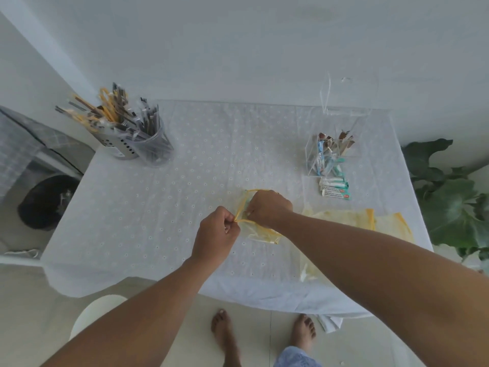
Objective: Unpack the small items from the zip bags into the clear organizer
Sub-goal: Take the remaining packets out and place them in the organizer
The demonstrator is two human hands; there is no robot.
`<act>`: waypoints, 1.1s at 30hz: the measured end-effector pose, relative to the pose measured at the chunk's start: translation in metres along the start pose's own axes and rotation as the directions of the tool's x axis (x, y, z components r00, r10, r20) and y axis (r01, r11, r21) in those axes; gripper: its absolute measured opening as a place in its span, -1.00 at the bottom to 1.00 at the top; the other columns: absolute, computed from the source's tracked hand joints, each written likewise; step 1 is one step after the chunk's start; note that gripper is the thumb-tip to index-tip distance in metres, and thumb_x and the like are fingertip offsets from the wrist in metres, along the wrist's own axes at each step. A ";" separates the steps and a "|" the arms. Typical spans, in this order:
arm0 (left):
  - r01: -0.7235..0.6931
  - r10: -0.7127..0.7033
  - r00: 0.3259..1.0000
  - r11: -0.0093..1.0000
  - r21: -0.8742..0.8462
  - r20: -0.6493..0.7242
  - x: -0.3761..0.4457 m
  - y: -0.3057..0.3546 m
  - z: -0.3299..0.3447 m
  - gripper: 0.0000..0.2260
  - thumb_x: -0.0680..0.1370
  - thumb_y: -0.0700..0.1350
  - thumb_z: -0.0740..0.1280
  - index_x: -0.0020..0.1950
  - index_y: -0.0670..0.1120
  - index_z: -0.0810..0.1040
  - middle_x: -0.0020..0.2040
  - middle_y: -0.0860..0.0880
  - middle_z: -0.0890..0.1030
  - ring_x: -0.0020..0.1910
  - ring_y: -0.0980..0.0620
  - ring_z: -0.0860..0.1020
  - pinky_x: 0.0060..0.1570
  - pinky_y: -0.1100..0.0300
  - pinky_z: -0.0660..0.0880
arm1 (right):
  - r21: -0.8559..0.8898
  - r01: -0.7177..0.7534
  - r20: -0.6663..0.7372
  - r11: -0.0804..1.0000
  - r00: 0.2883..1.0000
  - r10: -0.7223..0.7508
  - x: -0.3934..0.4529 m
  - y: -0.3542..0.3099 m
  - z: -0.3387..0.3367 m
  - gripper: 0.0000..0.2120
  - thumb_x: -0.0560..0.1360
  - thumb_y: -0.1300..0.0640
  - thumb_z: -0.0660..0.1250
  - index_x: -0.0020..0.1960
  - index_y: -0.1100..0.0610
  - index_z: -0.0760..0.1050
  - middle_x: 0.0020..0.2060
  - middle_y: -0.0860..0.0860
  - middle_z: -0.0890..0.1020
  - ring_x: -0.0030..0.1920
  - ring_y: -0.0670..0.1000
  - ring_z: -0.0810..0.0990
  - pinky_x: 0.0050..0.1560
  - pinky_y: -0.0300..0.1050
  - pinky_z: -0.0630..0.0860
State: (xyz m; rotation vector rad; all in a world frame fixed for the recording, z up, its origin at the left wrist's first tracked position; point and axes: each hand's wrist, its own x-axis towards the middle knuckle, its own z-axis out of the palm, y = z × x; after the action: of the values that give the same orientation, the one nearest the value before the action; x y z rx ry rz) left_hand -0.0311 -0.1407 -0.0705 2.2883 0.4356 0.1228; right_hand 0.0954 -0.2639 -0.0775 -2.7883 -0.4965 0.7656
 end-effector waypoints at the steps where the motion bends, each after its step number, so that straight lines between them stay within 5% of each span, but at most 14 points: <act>1: -0.001 0.001 1.000 1.000 -0.003 0.005 -0.001 0.000 0.000 -0.87 0.48 -0.20 0.44 -0.14 -0.06 0.50 -0.24 0.04 0.59 -0.24 0.08 0.58 -0.21 0.01 0.61 | -0.033 -0.003 -0.015 0.999 1.000 0.003 0.000 -0.001 -0.001 -0.74 0.42 -0.09 0.43 0.08 -0.06 0.64 -0.02 -0.11 0.65 0.03 0.04 0.64 -0.06 -0.11 0.55; 10: -0.031 0.032 0.999 0.998 -0.057 0.019 0.004 0.007 -0.001 -0.87 0.50 -0.19 0.42 -0.14 -0.06 0.47 -0.23 0.02 0.59 -0.23 0.09 0.58 -0.20 0.06 0.60 | -0.242 0.056 -0.062 0.969 0.995 -0.073 0.004 0.002 -0.012 -0.55 0.43 -0.23 0.42 0.26 -0.10 0.54 0.09 -0.06 0.62 0.15 0.07 0.61 -0.03 -0.05 0.49; 14: -0.051 0.051 0.999 0.997 -0.062 0.002 0.013 0.016 -0.003 -0.85 0.51 -0.16 0.43 -0.13 -0.03 0.46 -0.23 0.05 0.58 -0.23 0.16 0.56 -0.23 0.20 0.58 | -0.271 0.083 -0.086 0.959 0.990 -0.110 0.006 0.000 -0.019 -0.60 0.43 -0.27 0.40 0.11 -0.03 0.59 -0.09 -0.06 0.60 -0.04 0.07 0.61 -0.16 -0.09 0.45; 18: -0.046 0.046 0.999 0.997 -0.064 -0.010 0.021 0.018 -0.006 -0.88 0.49 -0.20 0.42 -0.14 -0.07 0.49 -0.24 0.04 0.58 -0.25 0.17 0.55 -0.24 0.22 0.54 | -0.223 0.049 -0.067 0.974 0.996 -0.065 0.009 -0.003 -0.018 -0.62 0.47 -0.31 0.34 -0.01 0.00 0.52 -0.17 -0.05 0.56 -0.16 0.06 0.55 -0.18 -0.09 0.46; 25: -0.011 0.011 1.000 0.998 -0.058 0.005 0.018 0.015 -0.006 -0.88 0.49 -0.22 0.42 -0.13 -0.08 0.49 -0.24 0.05 0.57 -0.26 0.17 0.53 -0.32 0.41 0.43 | -0.088 -0.069 0.002 0.994 0.998 0.069 0.017 0.002 0.001 -0.83 0.50 -0.03 0.25 -0.05 -0.01 0.59 -0.22 -0.07 0.59 -0.18 0.02 0.59 -0.26 -0.14 0.47; 33: 0.010 -0.010 1.000 0.997 -0.079 0.005 0.018 0.019 -0.006 -0.91 0.49 -0.20 0.41 -0.13 -0.09 0.51 -0.23 0.02 0.59 -0.23 0.07 0.57 -0.29 0.26 0.50 | 0.046 -0.100 0.080 0.994 0.992 0.096 0.028 -0.004 0.001 -0.65 0.49 -0.16 0.12 0.03 0.01 0.57 -0.13 -0.04 0.61 -0.05 0.08 0.62 0.02 -0.02 0.55</act>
State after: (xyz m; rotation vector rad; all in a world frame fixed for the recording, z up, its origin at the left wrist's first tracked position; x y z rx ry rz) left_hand -0.0109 -0.1423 -0.0537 2.2084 0.4321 0.1271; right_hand 0.1167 -0.2493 -0.0897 -2.7622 -0.3510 0.8978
